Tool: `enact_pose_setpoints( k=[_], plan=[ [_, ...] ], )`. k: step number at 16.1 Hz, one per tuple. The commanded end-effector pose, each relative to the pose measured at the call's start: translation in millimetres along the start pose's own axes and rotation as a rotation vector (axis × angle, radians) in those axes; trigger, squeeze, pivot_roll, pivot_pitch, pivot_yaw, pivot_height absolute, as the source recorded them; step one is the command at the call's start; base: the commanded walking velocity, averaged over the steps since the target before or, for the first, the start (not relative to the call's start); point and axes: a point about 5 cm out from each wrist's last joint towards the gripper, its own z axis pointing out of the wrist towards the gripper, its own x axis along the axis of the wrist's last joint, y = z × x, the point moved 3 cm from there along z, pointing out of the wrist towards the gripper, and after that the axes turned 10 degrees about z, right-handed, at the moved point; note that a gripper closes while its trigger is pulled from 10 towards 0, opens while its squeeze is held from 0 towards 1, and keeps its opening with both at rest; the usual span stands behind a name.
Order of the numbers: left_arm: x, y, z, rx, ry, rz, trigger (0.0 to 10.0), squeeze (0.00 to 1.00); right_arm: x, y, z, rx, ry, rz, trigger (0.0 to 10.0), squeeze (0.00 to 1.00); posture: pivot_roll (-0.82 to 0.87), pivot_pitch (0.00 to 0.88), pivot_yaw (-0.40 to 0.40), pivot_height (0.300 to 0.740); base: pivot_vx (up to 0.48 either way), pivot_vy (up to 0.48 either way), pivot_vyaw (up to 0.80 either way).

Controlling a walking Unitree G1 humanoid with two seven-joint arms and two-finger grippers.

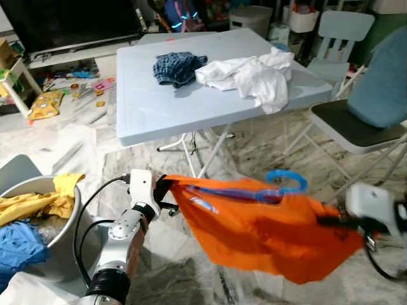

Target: Hang hanger

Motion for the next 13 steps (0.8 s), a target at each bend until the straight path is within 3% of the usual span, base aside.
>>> enact_pose_setpoints(
  k=[1,5,9,10,11,12,13],
  plan=[
    [2,-16.5,0.4,0.056,-0.011,-0.01,0.0,0.0,12,3.0,-14.7,0.001,0.024,-0.025,10.0,0.0,-0.25,0.0,0.076,0.74,0.0,0.0,0.0],
    [0,-12.4,1.8,0.025,-0.025,-0.01,0.0,0.0,30,4.8,-22.3,-0.004,0.123,-0.007,10.0,0.0,-0.26,0.0,0.082,0.74,0.0,0.0,0.0],
    [-12,11.4,-0.2,-0.054,-0.06,-0.002,0.0,0.0,74,19.4,-26.9,-0.081,0.419,0.089,10.0,0.0,-0.26,0.0,0.079,0.74,0.0,0.0,0.0],
    [-14,16.6,-0.7,-0.07,-0.064,0.003,0.0,0.0,83,24.0,-23.2,-0.117,0.487,0.109,10.0,0.0,-0.25,0.0,0.08,0.74,0.0,0.0,0.0],
    [-15,25.6,-1.2,-0.107,-0.063,0.027,0.0,0.0,95,30.4,-10.4,-0.163,0.584,0.162,10.0,0.0,-0.25,0.0,0.079,0.74,0.0,0.0,0.0],
    [-15,31.4,-1.6,-0.135,-0.06,0.05,0.0,0.0,98,32.4,4.3,-0.198,0.603,0.173,10.0,0.0,-0.25,0.0,0.08,0.74,0.0,0.0,0.0],
    [-15,37.3,-2.2,-0.167,-0.055,0.056,5.9,0.0,99,34.2,17.3,-0.23,0.609,0.192,10.0,0.0,-0.25,0.0,0.079,0.74,0.0,0.0,0.0]
  ],
)
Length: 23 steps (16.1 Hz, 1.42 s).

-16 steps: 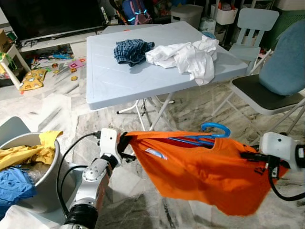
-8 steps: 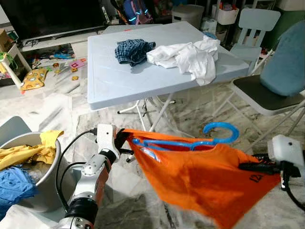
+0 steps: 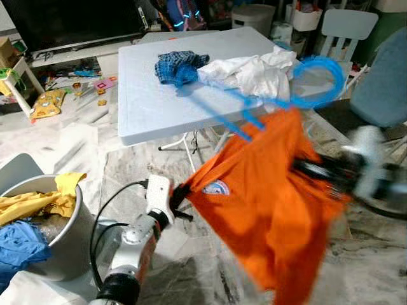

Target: Hang hanger

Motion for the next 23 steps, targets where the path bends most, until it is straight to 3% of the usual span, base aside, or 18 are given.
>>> enact_pose_setpoints(
  k=[1,2,4,8,11,15,17,20,23],
  plan=[
    [0,4.1,-2.6,-0.045,-0.001,0.05,10.0,0.7,0,-2.6,13.2,-0.029,0.006,-0.035,10.0,0.0,-0.24,0.0,0.077,0.74,0.0,0.0,0.0],
    [1,8.4,-2.6,-0.074,0.007,0.065,10.0,1.0,-5,-6.7,18.5,-0.024,-0.002,-0.035,10.0,0.0,-0.24,0.0,0.076,0.74,0.0,0.0,0.0],
    [3,20.6,-4.6,-0.159,0.028,0.104,10.0,1.0,-27,-12.8,29.7,-0.036,-0.092,-0.058,10.0,0.0,-0.24,0.0,0.073,0.74,0.0,0.0,0.0],
    [2,33.2,-7.9,-0.261,0.036,0.166,10.0,1.0,-51,-4.2,27.4,-0.059,-0.253,-0.22,10.0,0.0,-0.25,0.0,0.069,0.74,0.0,0.0,0.0],
    [3,48.2,-12.1,-0.36,0.058,0.188,10.0,1.0,-71,17.2,18.6,-0.123,-0.408,-0.44,10.0,0.0,-0.25,0.0,0.068,0.74,0.0,0.0,0.0],
    [3,53.8,-16.0,-0.408,0.066,0.19,10.0,1.0,-78,25.2,20.4,-0.129,-0.41,-0.468,10.0,0.0,-0.24,0.0,0.066,0.74,0.0,0.0,0.0],
    [13,55.9,-19.5,-0.46,0.098,0.214,10.0,1.0,-91,23.5,14.4,-0.035,-0.493,-0.504,10.0,0.0,-0.24,0.0,0.068,0.74,0.0,0.0,0.0],
    [26,51.6,-27.6,-0.547,0.123,0.323,10.0,1.0,-99,15.8,-5.7,0.163,-0.597,-0.461,10.0,0.0,-0.23,0.0,0.067,0.74,0.0,0.0,0.0],
    [22,42.3,-29.8,-0.546,0.104,0.351,10.0,1.0,-94,19.4,-12.7,0.215,-0.619,-0.466,10.0,0.0,-0.23,0.0,0.067,0.74,0.0,0.0,0.0]
  ],
)
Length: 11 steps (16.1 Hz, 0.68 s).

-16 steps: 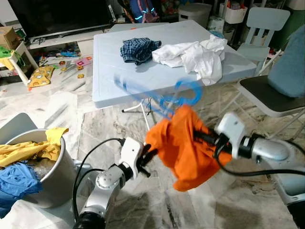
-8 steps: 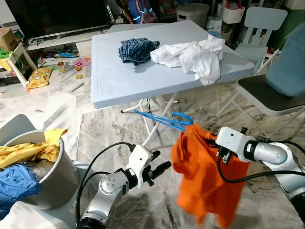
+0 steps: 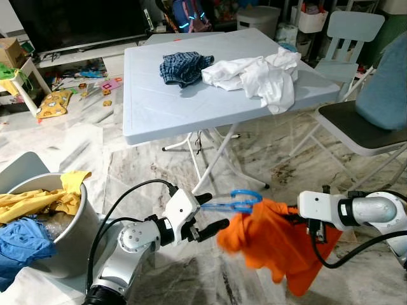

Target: Hang hanger

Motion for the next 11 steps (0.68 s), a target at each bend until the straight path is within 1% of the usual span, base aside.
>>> enact_pose_setpoints(
  k=[1,3,7,8,9,10,11],
  plan=[
    [-7,-2.0,-5.1,-0.018,-0.046,0.046,10.0,1.0,14,10.8,-7.5,-0.002,0.043,-0.045,10.0,0.0,-0.23,0.0,0.068,0.74,0.0,0.0,0.0],
    [-10,-1.4,-8.7,-0.034,-0.07,0.056,10.0,1.0,23,10.5,-11.6,0.048,0.089,-0.059,10.0,0.0,-0.23,0.0,0.069,0.74,0.0,0.0,0.0],
    [-15,0.3,-7.8,-0.065,-0.094,0.084,10.0,1.0,28,8.3,-18.0,0.113,0.105,-0.094,10.0,0.0,-0.23,0.0,0.069,0.74,0.0,0.0,0.0],
    [-15,-0.3,-7.4,-0.074,-0.1,0.103,10.0,0.61,30,6.7,-22.3,0.144,0.111,-0.101,10.0,0.0,-0.24,0.0,0.07,0.74,0.0,0.0,0.0],
    [-14,0.6,-6.5,-0.095,-0.095,0.1,10.0,0.0,29,5.8,-25.2,0.164,0.106,-0.108,10.0,0.0,-0.24,0.0,0.071,0.74,0.0,0.0,0.0],
    [-13,1.5,-5.8,-0.112,-0.089,0.095,10.0,0.0,27,5.0,-27.1,0.177,0.097,-0.115,10.0,0.0,-0.24,0.0,0.071,0.74,0.0,0.0,0.0],
    [-12,4.5,-4.9,-0.153,-0.075,0.076,5.1,0.0,27,5.8,-28.4,0.178,0.098,-0.124,10.0,0.0,-0.24,0.0,0.073,0.74,0.0,0.0,0.0]
  ],
)
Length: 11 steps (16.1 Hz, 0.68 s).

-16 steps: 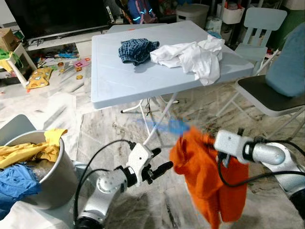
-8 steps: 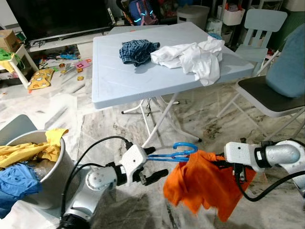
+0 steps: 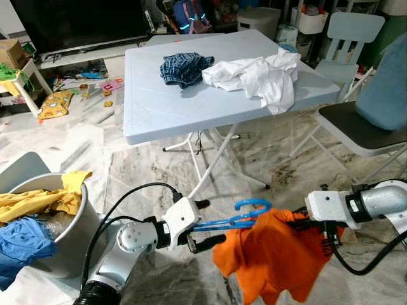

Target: Hang hanger

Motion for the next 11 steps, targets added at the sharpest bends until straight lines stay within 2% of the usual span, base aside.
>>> enact_pose_setpoints(
  k=[1,2,3,11],
  plan=[
    [-0.9,-0.4,-1.5,-0.027,-0.005,-0.003,5.1,0.0,12.0,9.6,-11.2,-0.026,0.028,-0.052,10.0,0.0,-0.24,0.0,0.073,0.74,0.0,0.0,0.0],
    [0.6,-0.8,-1.0,-0.03,0.006,-0.007,0.4,0.0,12.7,9.3,-11.2,-0.022,0.031,-0.053,10.0,0.0,-0.24,0.0,0.076,0.74,0.0,0.0,0.0],
    [3.4,-1.8,0.2,-0.039,0.021,-0.013,0.0,0.0,14.4,7.6,-10.0,-0.008,0.038,-0.058,10.0,0.0,-0.24,0.0,0.076,0.74,0.0,0.0,0.0],
    [4.6,2.3,1.5,-0.114,0.023,0.033,0.0,0.0,14.7,5.6,-10.3,0.018,0.038,-0.06,10.0,0.0,-0.25,0.0,0.079,0.74,0.0,0.0,0.0]
  ],
)
